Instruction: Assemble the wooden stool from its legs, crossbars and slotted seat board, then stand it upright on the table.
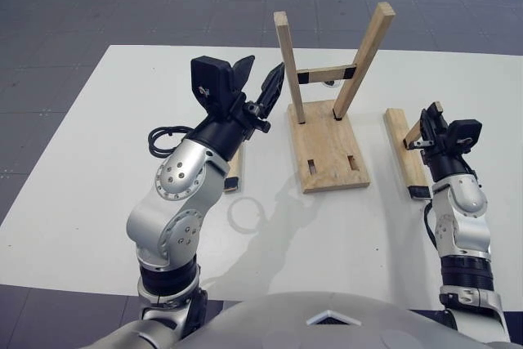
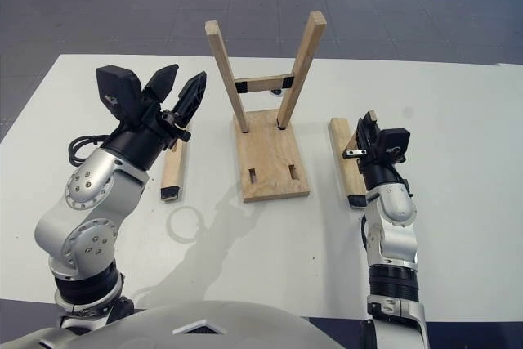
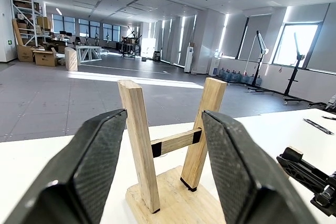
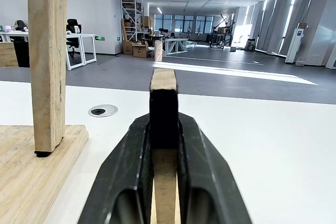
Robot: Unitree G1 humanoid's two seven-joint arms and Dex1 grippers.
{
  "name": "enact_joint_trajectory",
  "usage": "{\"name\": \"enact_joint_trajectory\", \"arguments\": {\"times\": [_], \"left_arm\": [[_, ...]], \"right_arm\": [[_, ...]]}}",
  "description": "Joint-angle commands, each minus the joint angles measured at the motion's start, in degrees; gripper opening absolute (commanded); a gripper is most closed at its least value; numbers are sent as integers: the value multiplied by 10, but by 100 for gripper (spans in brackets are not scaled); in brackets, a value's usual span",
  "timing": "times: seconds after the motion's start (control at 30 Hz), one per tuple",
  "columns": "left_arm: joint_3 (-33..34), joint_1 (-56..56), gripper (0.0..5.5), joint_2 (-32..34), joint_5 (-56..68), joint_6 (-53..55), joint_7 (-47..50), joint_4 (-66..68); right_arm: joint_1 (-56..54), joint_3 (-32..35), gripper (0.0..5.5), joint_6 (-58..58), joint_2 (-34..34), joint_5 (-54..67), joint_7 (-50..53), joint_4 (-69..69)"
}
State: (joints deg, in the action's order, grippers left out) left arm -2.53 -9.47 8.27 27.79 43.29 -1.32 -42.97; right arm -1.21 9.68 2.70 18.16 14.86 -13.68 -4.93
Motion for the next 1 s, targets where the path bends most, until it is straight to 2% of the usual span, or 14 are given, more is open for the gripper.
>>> {"name": "enact_joint_trajectory", "arguments": {"times": [0.03,0.67,0.7,1.0], "left_arm": [[-4,1,264,-2,-9,9,7,3],[-11,-5,264,1,-21,3,1,11],[-12,-5,264,0,-21,2,1,11],[-11,-6,264,0,-20,5,-1,11]], "right_arm": [[63,-30,41,-145,4,-29,7,-59],[2,-8,41,-146,-12,-5,31,42],[3,-7,80,-140,-13,-7,32,42],[-6,7,243,-116,-23,-17,37,48]]}}
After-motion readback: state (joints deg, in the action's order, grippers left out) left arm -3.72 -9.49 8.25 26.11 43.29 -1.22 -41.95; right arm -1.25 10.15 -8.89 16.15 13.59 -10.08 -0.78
